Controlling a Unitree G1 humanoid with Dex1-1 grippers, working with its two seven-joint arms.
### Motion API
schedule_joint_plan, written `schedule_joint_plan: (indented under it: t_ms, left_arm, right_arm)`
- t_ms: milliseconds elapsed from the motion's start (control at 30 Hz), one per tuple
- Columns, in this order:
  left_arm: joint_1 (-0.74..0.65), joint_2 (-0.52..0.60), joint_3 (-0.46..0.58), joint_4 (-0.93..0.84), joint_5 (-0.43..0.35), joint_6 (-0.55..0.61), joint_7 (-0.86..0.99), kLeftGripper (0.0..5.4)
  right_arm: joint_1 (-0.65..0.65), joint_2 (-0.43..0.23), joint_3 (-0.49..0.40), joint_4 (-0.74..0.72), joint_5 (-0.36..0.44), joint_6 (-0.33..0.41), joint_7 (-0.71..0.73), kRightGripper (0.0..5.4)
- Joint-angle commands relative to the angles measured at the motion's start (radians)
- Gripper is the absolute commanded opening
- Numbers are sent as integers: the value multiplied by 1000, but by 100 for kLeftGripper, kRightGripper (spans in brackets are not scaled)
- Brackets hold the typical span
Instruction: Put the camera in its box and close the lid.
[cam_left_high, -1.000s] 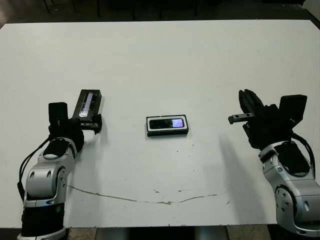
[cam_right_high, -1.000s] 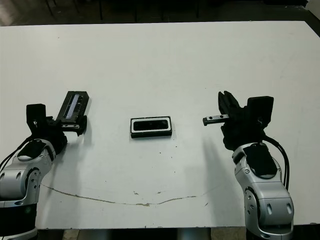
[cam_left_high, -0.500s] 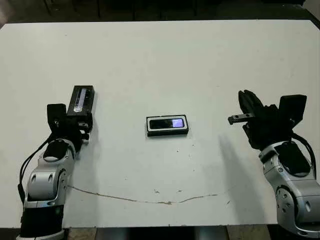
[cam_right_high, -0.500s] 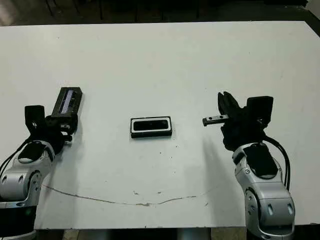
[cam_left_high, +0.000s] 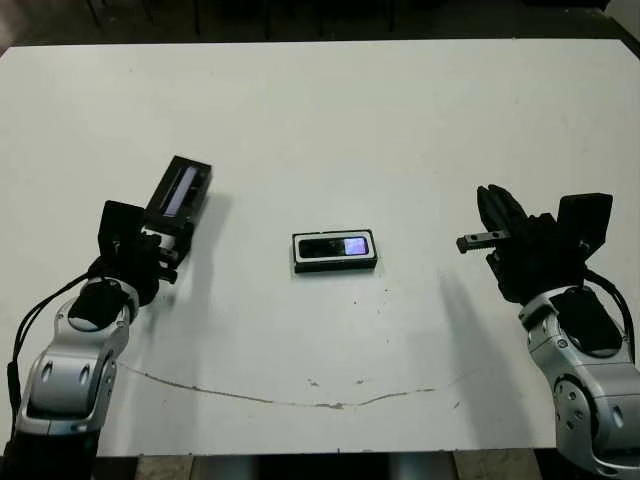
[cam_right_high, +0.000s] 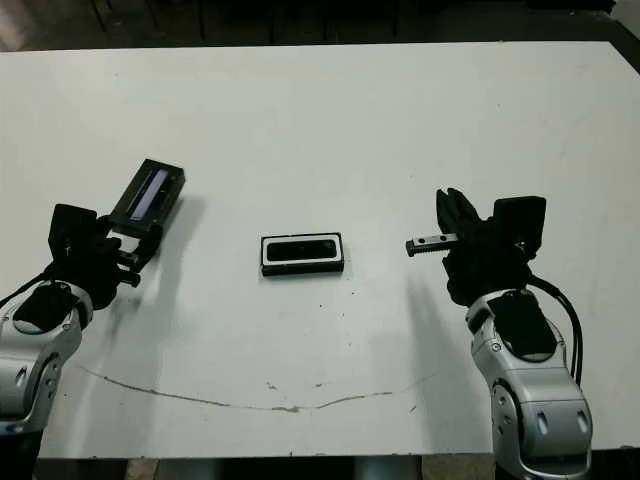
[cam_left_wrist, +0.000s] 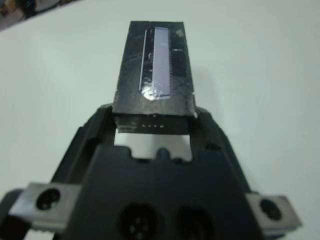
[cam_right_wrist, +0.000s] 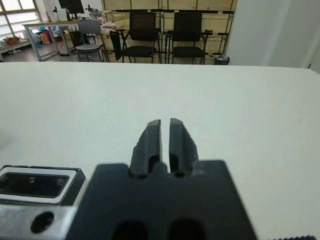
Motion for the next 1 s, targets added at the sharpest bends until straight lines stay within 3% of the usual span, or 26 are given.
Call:
schedule_joint_plan:
  t_ms: [33,233,600,800,1000]
  left_arm:
    - [54,9,-16,-82,7,-22,-15,268]
    - [78,34,-5,-197,-25,-52,-73,268]
    - [-98,232,47,-56,-273,-32,-439,268]
    - [-226,260,-20,118,-287,-99,-592,268]
    - [-363,276,-106,276,-286,-83,-726,268]
  right_arm:
    - [20,-4,4,4,-1,7,0,0]
    - [22,-5,2,1,2,12,-1,0]
    - [1,-34,-32,50,39,-26,63,0]
    - [-12,-56,-43,64,55,-9,79,0]
    - [-31,-75,-79,112,122,-15,136,0]
